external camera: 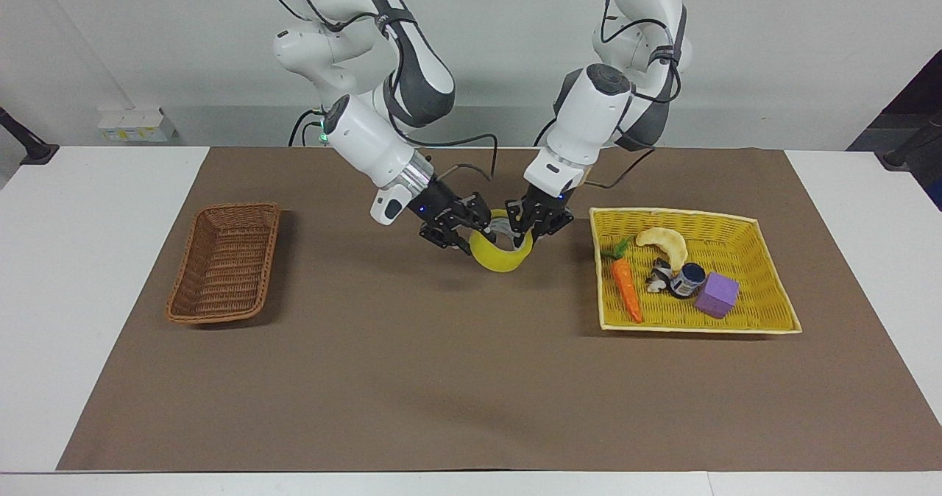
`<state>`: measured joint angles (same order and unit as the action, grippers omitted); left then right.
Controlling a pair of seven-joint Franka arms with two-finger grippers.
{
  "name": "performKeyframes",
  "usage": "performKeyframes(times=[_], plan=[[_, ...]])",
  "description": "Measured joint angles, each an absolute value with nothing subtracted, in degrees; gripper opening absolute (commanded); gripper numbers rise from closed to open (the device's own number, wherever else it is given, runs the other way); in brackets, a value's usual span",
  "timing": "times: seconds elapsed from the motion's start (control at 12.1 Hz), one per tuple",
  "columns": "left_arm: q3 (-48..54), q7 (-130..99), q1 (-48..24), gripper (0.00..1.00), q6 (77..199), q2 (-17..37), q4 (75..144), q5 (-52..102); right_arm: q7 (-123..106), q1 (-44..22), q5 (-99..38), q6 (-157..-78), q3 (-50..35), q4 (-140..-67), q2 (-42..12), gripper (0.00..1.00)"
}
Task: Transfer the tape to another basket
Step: 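Carry the tape with the right gripper into the wicker basket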
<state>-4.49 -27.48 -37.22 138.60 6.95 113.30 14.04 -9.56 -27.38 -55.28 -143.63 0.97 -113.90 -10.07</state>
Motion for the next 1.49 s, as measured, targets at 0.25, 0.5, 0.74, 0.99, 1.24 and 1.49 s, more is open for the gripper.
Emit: performKeyframes(times=[0.25,0.5,0.74,0.99,1.24,1.49], plan=[[-4.0,-27.4,-37.2,1.0,138.8,6.9,112.8,14.0,-9.1,-27.6,-55.0,-142.9,0.6,-113.9,-10.3,0.0],[-4.2,-27.3,-37.2,1.0,139.0,6.9,112.4,14.0,-8.2,-27.6,-52.6,-141.5,0.9,-113.9,-10.4,0.0],[-4.3,-27.3,-37.2,1.0,138.9,6.5,111.7,14.0,-6.1,-26.4,-47.2,-137.4,1.2,-113.9,-10.5,0.0],[-5.3,-27.3,-36.8,1.0,136.0,4.7,111.1,14.0,-6.0,-22.3,-42.0,-131.5,1.5,-113.9,-10.6,0.0],[-6.1,-24.1,-32.9,1.0,128.7,2.1,108.8,14.0,-6.0,-18.0,-36.7,-125.6,1.7,-113.6,-10.5,0.0],[-6.4,-17.9,-27.8,1.0,124.1,0.8,107.5,11.3,-6.0,-10.8,-31.6,-119.0,1.9,-110.8,-9.3,0.0]])
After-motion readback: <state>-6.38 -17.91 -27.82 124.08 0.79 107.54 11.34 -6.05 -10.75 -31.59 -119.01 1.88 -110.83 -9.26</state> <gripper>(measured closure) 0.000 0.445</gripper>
